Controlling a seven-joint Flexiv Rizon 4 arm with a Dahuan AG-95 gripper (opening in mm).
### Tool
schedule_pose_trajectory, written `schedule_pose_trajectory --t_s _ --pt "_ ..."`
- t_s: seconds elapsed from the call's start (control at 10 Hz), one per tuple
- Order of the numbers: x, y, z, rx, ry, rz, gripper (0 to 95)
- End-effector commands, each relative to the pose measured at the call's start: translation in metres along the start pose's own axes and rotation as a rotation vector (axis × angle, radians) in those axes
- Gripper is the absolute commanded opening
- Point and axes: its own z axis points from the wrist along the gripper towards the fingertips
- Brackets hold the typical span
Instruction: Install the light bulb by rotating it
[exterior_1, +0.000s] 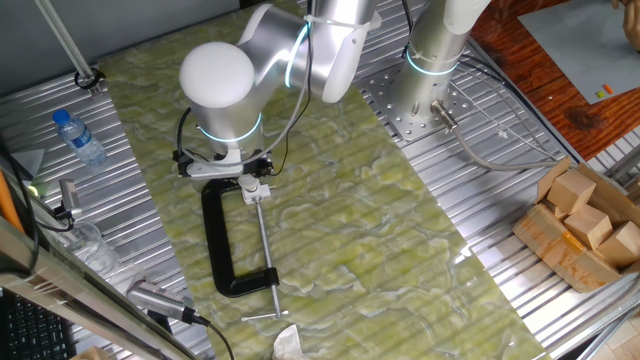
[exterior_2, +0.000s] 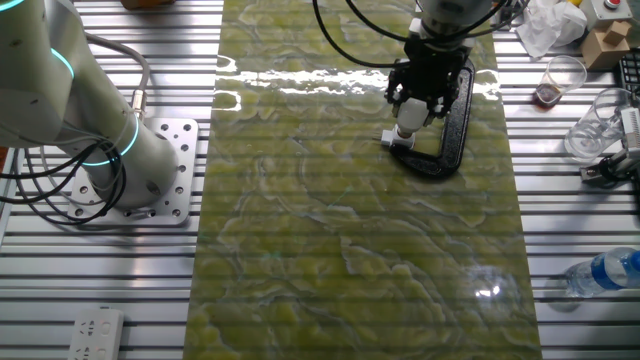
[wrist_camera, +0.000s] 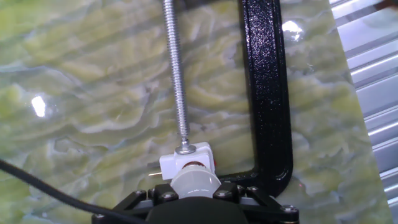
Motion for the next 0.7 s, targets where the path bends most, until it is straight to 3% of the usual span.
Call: schedule_pose_trajectory --t_s 0.1,0.7 --pt "-0.0003 -0.0003 0.0004 0.003 0.0 -0.002 0.0" --pt "-0.001 0.0006 0.0078 0.012 -0.001 -0.012 0.0"
